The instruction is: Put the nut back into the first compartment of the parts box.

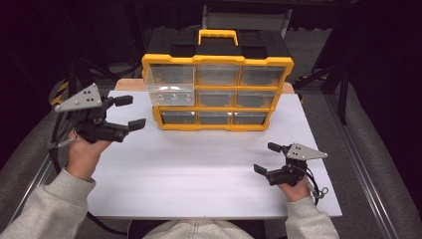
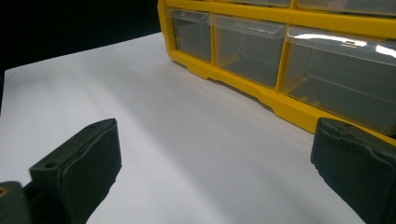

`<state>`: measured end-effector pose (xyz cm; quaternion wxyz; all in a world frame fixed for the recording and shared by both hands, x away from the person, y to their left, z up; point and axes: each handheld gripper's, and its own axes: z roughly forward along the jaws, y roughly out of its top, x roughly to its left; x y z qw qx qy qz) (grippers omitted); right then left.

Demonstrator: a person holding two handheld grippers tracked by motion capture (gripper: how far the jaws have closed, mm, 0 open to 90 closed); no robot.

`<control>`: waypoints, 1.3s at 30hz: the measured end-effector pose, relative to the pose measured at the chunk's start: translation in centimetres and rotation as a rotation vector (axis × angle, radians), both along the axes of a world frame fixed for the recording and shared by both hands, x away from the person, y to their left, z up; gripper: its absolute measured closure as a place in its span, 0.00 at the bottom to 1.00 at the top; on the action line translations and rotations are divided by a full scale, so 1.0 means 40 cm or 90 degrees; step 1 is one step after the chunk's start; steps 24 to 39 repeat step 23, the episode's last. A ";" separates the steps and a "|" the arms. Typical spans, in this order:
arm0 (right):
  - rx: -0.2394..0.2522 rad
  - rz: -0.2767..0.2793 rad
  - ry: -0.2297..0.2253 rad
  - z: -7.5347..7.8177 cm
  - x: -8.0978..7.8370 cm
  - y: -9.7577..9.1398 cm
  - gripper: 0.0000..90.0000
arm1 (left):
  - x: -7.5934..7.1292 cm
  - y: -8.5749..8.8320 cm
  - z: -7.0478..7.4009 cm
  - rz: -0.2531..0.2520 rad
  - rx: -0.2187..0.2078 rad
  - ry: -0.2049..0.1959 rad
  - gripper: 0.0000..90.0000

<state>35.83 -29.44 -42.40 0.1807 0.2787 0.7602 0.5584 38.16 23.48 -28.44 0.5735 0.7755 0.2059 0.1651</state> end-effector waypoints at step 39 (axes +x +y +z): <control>0.004 -0.014 -0.023 0.011 -0.006 -0.014 0.02 | -0.026 0.009 -0.340 -0.033 -0.074 0.051 0.10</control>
